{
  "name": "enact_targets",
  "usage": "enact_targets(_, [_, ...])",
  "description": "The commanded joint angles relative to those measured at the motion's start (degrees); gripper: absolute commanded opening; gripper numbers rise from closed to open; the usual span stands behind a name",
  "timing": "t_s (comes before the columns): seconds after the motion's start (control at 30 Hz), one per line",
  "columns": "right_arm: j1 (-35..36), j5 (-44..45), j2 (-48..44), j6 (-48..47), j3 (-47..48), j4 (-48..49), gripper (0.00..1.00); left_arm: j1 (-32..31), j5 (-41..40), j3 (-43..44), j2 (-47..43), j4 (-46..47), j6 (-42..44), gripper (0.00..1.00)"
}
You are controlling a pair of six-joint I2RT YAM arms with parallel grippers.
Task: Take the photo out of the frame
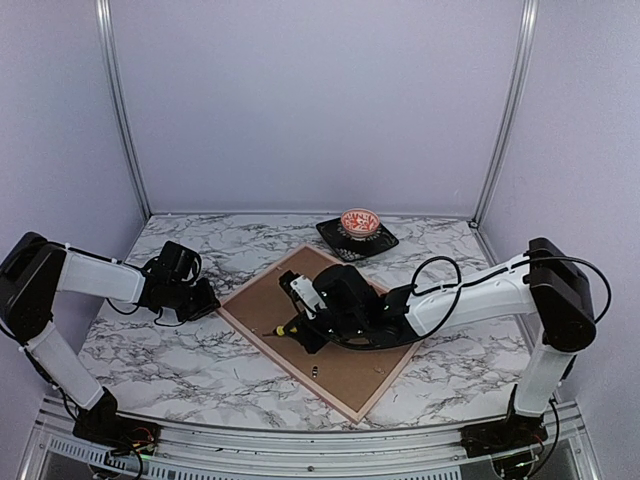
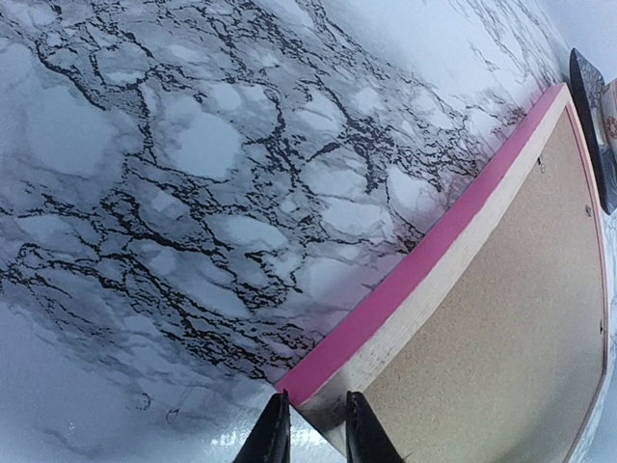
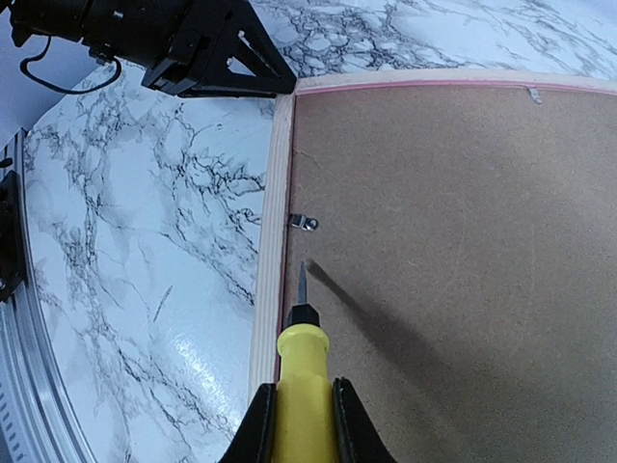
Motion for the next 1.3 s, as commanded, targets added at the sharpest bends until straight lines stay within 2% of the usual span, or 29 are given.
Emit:
enact_targets(0.0, [-0.38, -1.49, -1.32, 0.98, -0.05, 1.87, 0.0, -0.56, 1.05, -2.16, 2.85, -7.2, 0.63, 0.21])
enact_targets(0.53, [-1.24, -0.17, 5.62, 0.46, 4.86, 3.39, 0.0, -0.56, 1.31, -2.17, 2.94, -7.15, 0.72, 0.21])
enact_targets(1.27, [-0.44, -1.66, 6.7, 0.26, 5.85, 2.71, 0.0, -0.56, 1.34, -2.51, 2.89, -7.11, 0.63, 0.21])
